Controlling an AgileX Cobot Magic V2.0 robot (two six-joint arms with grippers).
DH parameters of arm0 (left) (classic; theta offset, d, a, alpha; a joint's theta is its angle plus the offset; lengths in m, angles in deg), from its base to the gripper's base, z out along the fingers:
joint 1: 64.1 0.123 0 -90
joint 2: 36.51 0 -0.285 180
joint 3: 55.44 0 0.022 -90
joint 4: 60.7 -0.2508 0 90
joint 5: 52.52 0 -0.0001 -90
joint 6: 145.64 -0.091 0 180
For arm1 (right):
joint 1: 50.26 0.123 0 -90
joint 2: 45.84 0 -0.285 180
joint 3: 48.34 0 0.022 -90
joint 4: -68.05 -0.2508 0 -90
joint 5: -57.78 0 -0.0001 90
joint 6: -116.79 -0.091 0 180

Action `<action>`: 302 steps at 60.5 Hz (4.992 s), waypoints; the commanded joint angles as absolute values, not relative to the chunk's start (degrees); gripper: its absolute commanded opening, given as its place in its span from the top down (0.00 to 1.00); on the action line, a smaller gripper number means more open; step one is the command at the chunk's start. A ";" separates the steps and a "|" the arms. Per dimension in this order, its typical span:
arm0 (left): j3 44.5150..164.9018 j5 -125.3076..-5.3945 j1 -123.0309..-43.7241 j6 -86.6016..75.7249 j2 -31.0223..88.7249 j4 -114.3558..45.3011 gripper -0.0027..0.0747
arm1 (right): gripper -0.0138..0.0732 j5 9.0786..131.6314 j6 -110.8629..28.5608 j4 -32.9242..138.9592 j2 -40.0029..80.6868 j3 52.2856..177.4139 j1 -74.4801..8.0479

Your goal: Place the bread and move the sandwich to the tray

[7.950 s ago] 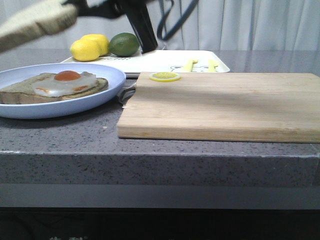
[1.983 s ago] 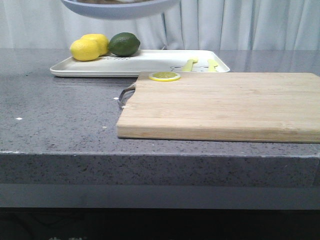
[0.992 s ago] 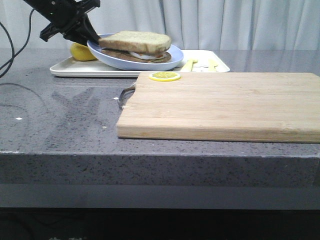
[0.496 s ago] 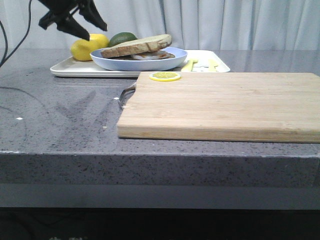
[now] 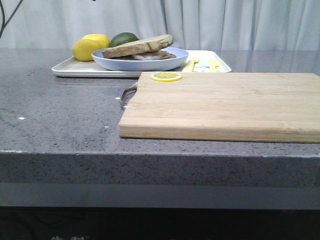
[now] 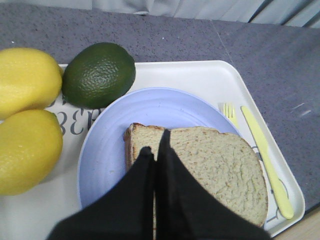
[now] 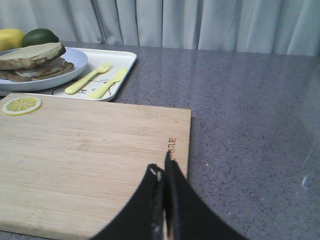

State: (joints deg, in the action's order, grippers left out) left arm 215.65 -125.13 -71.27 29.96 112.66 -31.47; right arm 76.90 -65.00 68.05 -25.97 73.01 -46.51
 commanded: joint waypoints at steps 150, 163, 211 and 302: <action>77.37 -71.34 -72.61 37.02 -10.93 -63.74 0.99 | 0.92 73.00 -65.07 67.47 -25.57 74.50 -46.72; 73.92 -68.96 -71.69 37.02 -14.09 -62.37 0.99 | 0.92 73.00 -65.07 67.47 -25.57 74.50 -46.72; 46.58 -58.08 -65.53 37.02 -30.39 -59.66 0.99 | 0.92 73.06 -65.07 67.46 -25.57 74.50 -46.72; 46.47 -57.69 -65.53 37.02 -30.27 -59.66 0.99 | 0.92 59.80 -58.87 59.25 -37.28 55.37 -46.72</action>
State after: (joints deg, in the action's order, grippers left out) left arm 47.10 -62.72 -65.62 36.51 -28.95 -60.26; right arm 65.68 -60.58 60.95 -34.84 56.93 -46.51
